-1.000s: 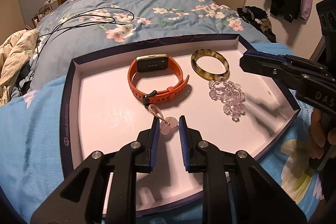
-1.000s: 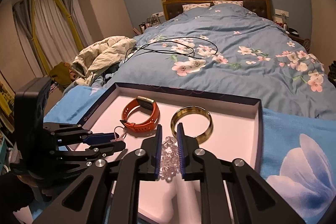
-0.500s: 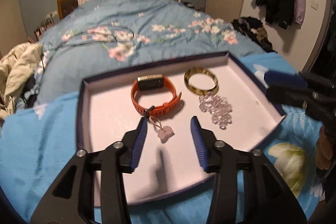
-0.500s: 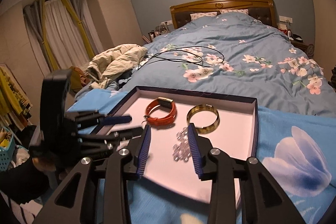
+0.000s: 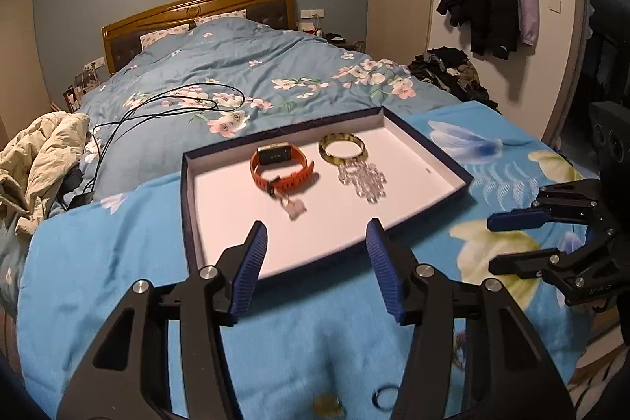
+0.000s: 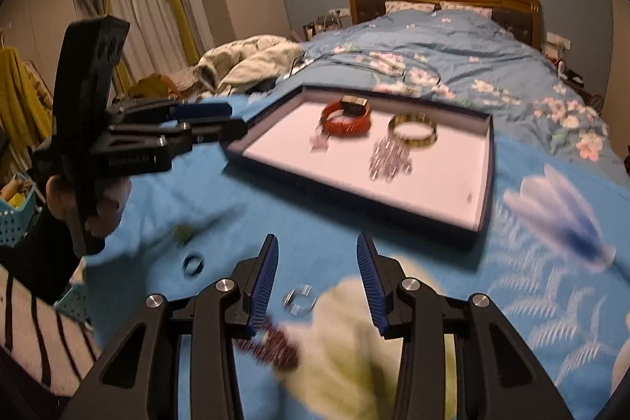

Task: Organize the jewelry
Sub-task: 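Grasp the dark red beaded bracelet with the right tool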

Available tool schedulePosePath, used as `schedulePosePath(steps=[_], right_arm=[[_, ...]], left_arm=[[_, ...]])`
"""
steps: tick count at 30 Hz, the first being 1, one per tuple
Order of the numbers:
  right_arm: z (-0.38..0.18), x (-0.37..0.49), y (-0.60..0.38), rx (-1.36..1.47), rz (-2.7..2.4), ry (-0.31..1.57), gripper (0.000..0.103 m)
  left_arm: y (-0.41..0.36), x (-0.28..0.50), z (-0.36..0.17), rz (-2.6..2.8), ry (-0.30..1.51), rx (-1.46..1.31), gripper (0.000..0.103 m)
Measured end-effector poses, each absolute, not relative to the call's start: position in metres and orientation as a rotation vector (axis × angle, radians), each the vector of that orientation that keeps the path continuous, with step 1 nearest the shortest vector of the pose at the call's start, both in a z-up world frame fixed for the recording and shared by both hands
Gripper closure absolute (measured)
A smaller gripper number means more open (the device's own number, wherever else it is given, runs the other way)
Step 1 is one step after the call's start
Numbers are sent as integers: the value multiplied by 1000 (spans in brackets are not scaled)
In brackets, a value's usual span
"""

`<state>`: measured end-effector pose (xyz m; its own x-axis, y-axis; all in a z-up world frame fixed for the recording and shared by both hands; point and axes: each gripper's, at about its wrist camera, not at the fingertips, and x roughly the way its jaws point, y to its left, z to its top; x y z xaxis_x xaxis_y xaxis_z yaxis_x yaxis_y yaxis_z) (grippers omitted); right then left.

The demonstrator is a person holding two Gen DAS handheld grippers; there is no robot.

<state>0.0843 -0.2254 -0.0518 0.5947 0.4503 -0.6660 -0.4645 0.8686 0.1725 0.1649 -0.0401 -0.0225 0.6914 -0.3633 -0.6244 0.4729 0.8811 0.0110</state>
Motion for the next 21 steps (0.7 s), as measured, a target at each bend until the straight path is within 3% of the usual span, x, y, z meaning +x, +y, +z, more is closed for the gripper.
schedulePosePath(steps=[3,14,17,21], right_arm=[[-62,70,-219,-32,557,798,51],[-83,52,-177,-179,621,849,45],[-91,53,-168,-245,596,870,51],[-90,49,-171,-245,602,869,65]], left_arm=[[-34,148,-29,-475,670,167,44],[-18,115,-47,-453,717,157,44],[-15,111,-49,-446,720,149,44],[-11,107,-53,-447,728,139,44]])
